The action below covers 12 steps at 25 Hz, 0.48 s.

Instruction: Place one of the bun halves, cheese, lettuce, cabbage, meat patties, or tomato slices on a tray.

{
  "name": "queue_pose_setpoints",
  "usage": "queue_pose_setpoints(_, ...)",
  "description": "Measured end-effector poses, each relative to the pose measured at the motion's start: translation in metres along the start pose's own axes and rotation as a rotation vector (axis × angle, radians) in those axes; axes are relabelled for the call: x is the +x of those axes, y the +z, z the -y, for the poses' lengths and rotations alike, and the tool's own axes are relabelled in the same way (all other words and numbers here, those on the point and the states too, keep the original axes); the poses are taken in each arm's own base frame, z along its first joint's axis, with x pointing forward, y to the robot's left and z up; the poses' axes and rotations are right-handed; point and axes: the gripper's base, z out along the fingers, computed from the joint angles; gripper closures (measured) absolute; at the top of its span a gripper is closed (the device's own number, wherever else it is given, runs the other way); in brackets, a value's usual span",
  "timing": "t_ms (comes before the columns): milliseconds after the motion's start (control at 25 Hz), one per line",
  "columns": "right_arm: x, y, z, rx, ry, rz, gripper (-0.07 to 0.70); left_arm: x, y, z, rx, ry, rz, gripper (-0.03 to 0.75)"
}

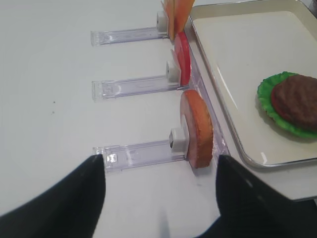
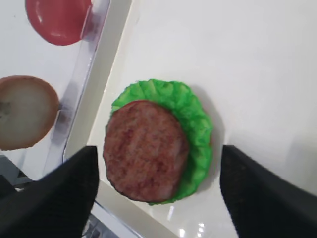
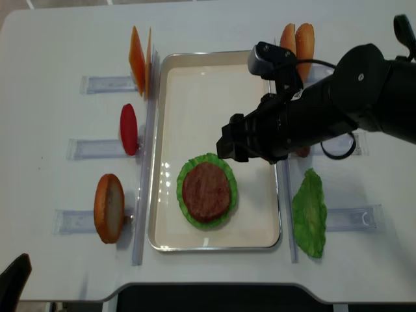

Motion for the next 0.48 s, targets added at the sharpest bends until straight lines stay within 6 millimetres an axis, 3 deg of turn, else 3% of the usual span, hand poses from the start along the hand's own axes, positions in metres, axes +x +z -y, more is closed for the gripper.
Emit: queue_pose_setpoints(480, -0.040, -0.065, -0.019, 0.271, -0.118, -0.028, 0.141, 0.000, 0.000, 0.000, 0.000, 0.000, 0.000, 0.181)
